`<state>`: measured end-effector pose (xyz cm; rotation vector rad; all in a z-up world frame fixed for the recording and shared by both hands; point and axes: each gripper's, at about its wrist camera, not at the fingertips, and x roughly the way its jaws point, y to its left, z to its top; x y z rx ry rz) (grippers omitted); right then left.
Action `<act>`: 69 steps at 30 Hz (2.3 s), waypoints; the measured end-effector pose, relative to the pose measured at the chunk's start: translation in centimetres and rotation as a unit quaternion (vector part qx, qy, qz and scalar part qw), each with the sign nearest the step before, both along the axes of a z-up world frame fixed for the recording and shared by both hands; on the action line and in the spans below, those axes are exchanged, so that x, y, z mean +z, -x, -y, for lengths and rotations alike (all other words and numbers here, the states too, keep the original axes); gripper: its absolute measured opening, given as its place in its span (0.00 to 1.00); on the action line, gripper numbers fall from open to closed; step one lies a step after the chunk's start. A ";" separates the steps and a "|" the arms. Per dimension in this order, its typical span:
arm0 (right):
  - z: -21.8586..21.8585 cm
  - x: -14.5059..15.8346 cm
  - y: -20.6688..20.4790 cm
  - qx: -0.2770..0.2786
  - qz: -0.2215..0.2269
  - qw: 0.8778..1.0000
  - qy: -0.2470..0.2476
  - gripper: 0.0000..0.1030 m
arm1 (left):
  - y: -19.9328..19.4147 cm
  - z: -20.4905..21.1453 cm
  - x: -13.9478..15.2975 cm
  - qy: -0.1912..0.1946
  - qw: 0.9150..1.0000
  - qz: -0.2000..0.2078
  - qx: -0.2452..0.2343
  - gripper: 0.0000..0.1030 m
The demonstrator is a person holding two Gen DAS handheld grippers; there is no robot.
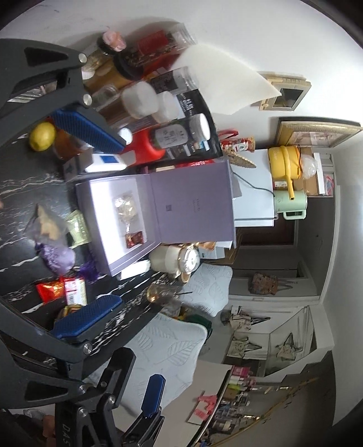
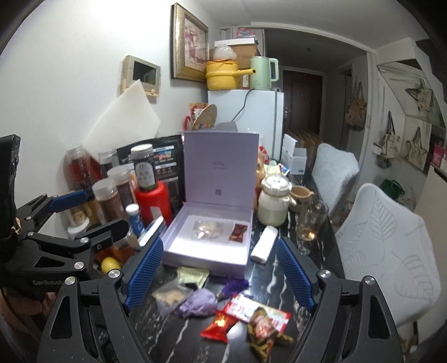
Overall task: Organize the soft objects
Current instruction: 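Withdraw both tools from the box back toward the table items, then grasp the clear zip bag with the left gripper while the right grasps the red candy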
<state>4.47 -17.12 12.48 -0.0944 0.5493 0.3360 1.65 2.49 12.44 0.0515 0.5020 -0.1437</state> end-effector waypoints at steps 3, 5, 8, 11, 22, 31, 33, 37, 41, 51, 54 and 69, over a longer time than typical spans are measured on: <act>0.2 -0.8 1.2 0.002 -0.008 1.000 -0.002 0.81 | 0.9 0.2 -0.6 0.000 1.000 -0.008 -0.005 1.00; 0.3 -1.2 2.0 0.005 -0.008 1.000 -0.005 0.81 | 1.4 0.2 -1.1 0.003 1.000 -0.012 -0.009 1.00; 0.4 -1.9 3.1 0.003 -0.009 1.000 -0.006 0.81 | 2.2 0.1 -2.1 0.010 1.000 -0.023 -0.010 1.00; 0.5 -2.8 4.1 0.001 -0.014 1.000 -0.006 0.81 | 3.0 0.0 -3.1 0.018 0.999 -0.030 -0.005 1.00; 0.9 -7.6 5.5 -0.015 -0.064 0.998 -0.022 0.81 | 3.4 -1.0 -7.0 0.044 0.996 -0.080 -0.007 1.00; 0.9 -11.5 5.2 -0.035 -0.087 0.995 -0.037 0.81 | 2.8 -1.8 -10.5 0.076 0.991 -0.114 -0.011 1.00; 0.7 -12.2 5.1 -0.037 -0.089 0.995 -0.031 0.81 | 2.5 -1.8 -11.3 0.074 0.990 -0.120 -0.010 1.00; 0.5 -13.8 4.7 -0.040 -0.098 0.994 -0.027 0.81 | 1.6 -1.8 -12.9 0.080 0.987 -0.141 -0.019 1.00; 0.3 -15.2 4.1 -0.038 -0.108 0.993 -0.031 0.81 | 0.7 -2.0 -14.1 0.088 0.984 -0.153 -0.023 1.00; 0.8 -18.3 1.1 -0.048 -0.145 0.988 -0.036 0.81 | -2.3 -2.1 -17.2 0.086 0.980 -0.181 -0.016 1.00; 0.9 -19.1 0.0 -0.049 -0.151 0.987 -0.036 0.81 | -3.4 -2.1 -18.0 0.081 0.979 -0.189 -0.017 1.00; 0.8 -21.3 -4.4 -0.047 -0.177 0.982 -0.037 0.81 | -8.7 -2.1 -21.3 0.071 0.969 -0.234 -0.040 1.00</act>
